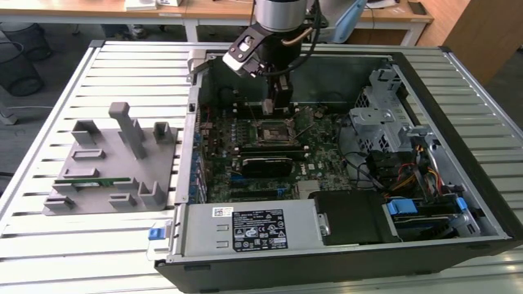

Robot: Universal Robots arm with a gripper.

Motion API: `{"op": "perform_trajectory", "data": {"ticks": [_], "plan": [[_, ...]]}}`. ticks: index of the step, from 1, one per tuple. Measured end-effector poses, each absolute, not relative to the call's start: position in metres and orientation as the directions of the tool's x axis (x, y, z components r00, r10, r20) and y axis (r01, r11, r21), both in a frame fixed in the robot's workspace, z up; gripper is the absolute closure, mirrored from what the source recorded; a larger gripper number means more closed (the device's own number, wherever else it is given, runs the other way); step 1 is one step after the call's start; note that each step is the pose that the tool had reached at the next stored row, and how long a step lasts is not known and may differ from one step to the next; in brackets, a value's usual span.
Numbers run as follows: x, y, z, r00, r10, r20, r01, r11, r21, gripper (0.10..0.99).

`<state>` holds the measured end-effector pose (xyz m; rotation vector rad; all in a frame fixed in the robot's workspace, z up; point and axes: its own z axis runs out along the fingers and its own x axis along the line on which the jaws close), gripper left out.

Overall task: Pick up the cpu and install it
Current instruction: 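Place the cpu into insertion slot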

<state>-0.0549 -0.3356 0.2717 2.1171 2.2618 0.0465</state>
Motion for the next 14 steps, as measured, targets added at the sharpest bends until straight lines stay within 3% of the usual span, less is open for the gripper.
{"op": "perform_trajectory", "data": {"ticks": [14], "plan": [[-0.055,-0.336,0.256,-0.066,0.998,-0.012,0.996,0.066,0.051,0.557]]}}
